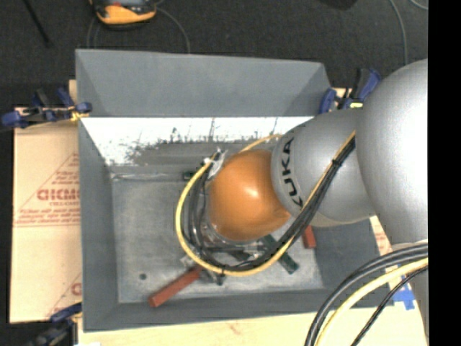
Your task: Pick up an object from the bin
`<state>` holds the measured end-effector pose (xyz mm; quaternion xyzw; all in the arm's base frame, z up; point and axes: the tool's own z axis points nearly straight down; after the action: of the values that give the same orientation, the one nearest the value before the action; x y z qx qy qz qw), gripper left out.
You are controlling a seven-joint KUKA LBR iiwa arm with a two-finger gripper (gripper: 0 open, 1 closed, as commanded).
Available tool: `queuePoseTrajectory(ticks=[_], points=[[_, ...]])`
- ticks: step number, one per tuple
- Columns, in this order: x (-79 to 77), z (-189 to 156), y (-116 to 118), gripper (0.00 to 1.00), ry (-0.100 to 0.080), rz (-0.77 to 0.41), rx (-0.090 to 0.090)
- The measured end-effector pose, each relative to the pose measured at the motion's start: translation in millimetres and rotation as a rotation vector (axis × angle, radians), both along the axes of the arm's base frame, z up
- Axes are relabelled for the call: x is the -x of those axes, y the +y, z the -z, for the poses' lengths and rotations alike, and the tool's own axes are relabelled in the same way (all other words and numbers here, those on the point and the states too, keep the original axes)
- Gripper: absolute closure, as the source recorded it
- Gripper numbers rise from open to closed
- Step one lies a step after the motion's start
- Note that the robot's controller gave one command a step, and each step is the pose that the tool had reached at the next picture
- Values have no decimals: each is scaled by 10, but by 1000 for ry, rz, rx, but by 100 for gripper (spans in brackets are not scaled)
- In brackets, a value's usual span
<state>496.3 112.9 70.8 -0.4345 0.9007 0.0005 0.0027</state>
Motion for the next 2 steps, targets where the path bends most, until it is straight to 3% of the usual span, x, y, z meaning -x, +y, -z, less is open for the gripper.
queuePoseTrajectory(ticks=[1, 2], points=[[-109, -9, 261, 100, -4, -326, 1], [-108, -9, 262, 100, -4, -325, 1]])
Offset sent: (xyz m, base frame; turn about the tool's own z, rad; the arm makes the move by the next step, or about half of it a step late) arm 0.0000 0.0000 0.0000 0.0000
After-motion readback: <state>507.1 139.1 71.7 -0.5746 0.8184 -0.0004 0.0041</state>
